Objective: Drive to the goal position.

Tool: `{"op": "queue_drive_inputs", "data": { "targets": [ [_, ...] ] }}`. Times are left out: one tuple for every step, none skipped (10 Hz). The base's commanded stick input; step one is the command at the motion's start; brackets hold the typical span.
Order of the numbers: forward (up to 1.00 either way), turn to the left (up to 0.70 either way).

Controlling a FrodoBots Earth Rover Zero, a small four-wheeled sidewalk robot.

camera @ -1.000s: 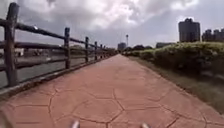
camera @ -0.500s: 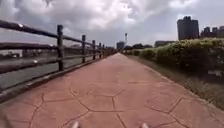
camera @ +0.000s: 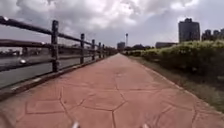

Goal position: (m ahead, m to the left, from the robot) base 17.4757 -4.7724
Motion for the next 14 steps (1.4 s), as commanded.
{"op": "queue_drive_inputs", "data": {
  "targets": [
    [0.7, -0.29],
    [0.7, -0.18],
    [0.7, 0.0],
    [0.7, 0.0],
    [0.7, 0.0],
    [0.7, 0.0],
    [0.7, 0.0],
    [0.7, 0.0],
    [0.7, 0.0],
    [0.7, 0.0],
    [0.7, 0.0],
    [0.7, 0.0],
    [0.7, 0.0],
    [0.7, 0.0]
  ]
}}
